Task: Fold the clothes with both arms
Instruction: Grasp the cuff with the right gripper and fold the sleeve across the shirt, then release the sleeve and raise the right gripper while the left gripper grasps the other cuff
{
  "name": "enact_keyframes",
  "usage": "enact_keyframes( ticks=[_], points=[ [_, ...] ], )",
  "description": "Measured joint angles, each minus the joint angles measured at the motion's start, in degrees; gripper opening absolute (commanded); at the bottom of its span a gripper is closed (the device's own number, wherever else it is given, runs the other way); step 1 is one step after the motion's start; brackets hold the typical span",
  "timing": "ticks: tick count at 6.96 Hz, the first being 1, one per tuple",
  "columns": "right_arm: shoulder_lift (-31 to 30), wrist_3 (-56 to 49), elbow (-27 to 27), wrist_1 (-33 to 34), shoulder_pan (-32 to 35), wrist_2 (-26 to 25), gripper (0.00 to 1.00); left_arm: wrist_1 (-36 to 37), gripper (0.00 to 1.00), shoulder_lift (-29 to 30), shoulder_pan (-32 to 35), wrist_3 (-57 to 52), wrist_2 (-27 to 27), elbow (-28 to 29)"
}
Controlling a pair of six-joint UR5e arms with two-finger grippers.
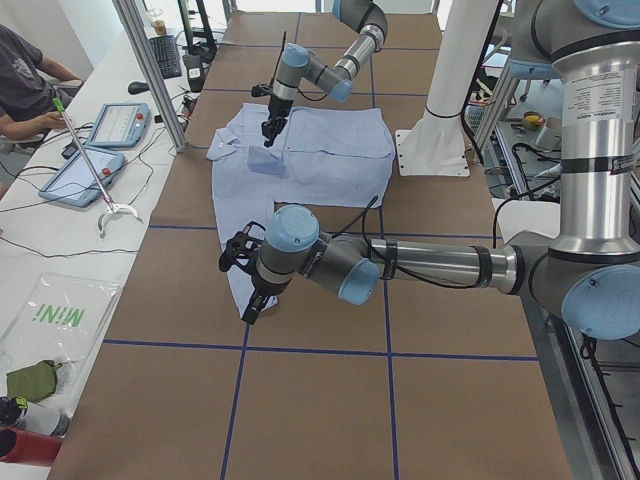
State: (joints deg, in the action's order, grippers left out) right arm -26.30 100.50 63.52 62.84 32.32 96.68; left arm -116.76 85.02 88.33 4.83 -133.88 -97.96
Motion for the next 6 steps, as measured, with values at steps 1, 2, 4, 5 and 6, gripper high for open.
enact_keyframes(
  ticks=[1,2,4,5,6],
  points=[
    [0.86,1.67,0.11,-0.01,-0.62,-1.90,1.00,-1.13,1.00,0.77,-1.70,5.44,-0.04,0.61],
    [1.51,3.13,0.30,0.04,-0.60,-3.15,1.00,-2.23,0.99,2.09,-4.56,11.68,0.06,1.73],
    [0.43,4.02,2.00,1.22,1.31,-2.96,1.00,-9.09,0.99,5.93,-9.90,23.14,2.25,9.00],
    [-3.47,3.60,5.96,2.25,3.12,-0.34,1.00,-14.22,0.99,7.75,-12.32,28.56,3.07,13.80],
    [-9.78,2.05,12.01,2.74,5.43,4.05,1.00,-18.53,0.96,8.55,-14.38,32.86,3.41,17.28]
  ],
)
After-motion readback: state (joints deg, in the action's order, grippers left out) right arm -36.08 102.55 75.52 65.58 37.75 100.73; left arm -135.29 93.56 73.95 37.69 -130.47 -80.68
